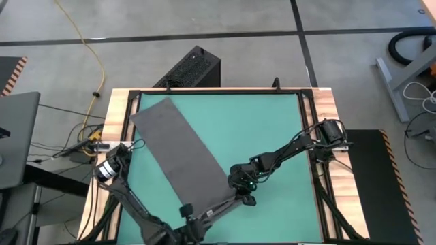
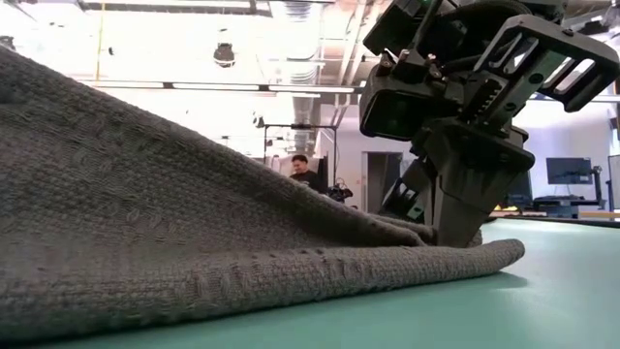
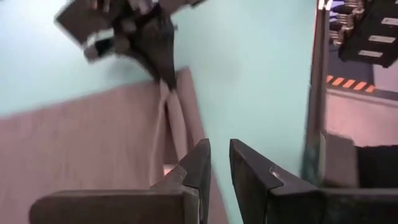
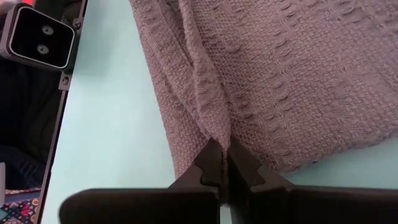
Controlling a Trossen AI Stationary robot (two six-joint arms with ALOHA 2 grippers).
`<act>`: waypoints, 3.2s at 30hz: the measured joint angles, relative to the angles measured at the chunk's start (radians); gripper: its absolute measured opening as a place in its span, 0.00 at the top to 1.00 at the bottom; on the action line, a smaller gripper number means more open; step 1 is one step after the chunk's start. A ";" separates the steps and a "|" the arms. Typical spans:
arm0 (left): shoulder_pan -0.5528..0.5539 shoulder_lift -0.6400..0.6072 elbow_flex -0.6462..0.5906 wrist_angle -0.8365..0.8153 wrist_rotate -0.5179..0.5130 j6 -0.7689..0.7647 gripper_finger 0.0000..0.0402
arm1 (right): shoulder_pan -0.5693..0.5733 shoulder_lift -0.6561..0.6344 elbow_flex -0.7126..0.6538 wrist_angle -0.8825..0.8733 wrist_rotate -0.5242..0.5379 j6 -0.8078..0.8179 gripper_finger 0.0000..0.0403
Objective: Roll towel
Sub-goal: Roll the gray towel
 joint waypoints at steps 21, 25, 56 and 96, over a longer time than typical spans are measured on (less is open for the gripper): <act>0.083 0.001 -0.128 0.202 0.050 0.182 1.00 | 0.001 0.002 -0.001 0.004 0.006 -0.028 0.88; 0.088 0.001 -0.157 0.272 0.094 0.213 1.00 | 0.001 0.002 -0.002 0.011 0.006 -0.028 0.85; 0.101 0.002 -0.278 0.266 0.115 0.144 1.00 | 0.000 0.006 0.300 -0.472 -0.050 -0.181 0.55; 0.073 0.002 -0.278 0.176 0.167 -0.047 1.00 | 0.276 -0.325 -0.352 0.426 0.330 -0.737 0.59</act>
